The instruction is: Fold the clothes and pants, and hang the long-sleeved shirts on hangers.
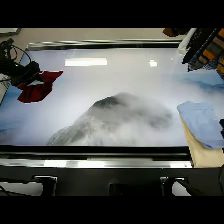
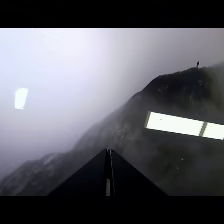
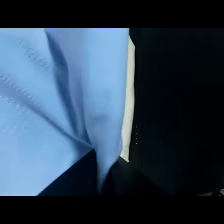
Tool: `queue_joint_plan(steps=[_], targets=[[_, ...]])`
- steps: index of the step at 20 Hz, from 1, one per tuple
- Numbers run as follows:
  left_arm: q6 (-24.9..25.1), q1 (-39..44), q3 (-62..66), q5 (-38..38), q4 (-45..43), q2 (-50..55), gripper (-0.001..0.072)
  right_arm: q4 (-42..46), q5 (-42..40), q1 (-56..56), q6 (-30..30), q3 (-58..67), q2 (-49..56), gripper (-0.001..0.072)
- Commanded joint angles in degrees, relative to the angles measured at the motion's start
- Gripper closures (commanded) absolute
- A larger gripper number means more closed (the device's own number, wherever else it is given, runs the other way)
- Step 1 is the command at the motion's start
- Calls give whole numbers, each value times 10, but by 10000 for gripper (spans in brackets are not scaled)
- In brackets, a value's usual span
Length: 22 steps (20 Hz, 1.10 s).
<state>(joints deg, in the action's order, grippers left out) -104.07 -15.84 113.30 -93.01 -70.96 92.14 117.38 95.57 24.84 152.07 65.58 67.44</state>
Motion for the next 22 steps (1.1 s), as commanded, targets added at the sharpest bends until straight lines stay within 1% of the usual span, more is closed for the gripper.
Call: queue_joint_plan(steps=[1,8,9,11,12,13,15,17,18,19,20,21,22], targets=[[2,0,0,0,0,0,677,17,3,0,10,-57,-3,677],[2,0,0,0,0,0,677,44,-4,0,10,-102,-3,672],[2,0,0,0,0,0,677,45,-5,0,10,-105,-3,624],[2,0,0,0,0,0,676,48,-12,0,4,-105,-3,346],[2,0,0,0,-1,1,671,47,-22,0,-14,-104,-3,287],[2,0,-2,1,-1,1,635,45,-39,0,-39,-99,-3,287],[2,1,-6,0,0,1,635,21,-84,-1,-97,-67,-3,287],[20,6,-14,0,0,1,641,-47,-155,-1,-173,-19,-5,301],[34,13,-19,0,-1,0,678,-104,-197,-3,-215,6,-5,359],[48,20,-28,0,-3,-3,678,-157,-237,-15,-263,26,-5,436],[69,31,-43,2,-19,-11,678,-198,-269,-39,-305,38,-5,496],[92,43,-66,11,-41,-24,679,-226,-292,-74,-341,43,-5,534],[113,56,-101,29,-57,-45,679,-247,-305,-122,-376,43,-5,609]])
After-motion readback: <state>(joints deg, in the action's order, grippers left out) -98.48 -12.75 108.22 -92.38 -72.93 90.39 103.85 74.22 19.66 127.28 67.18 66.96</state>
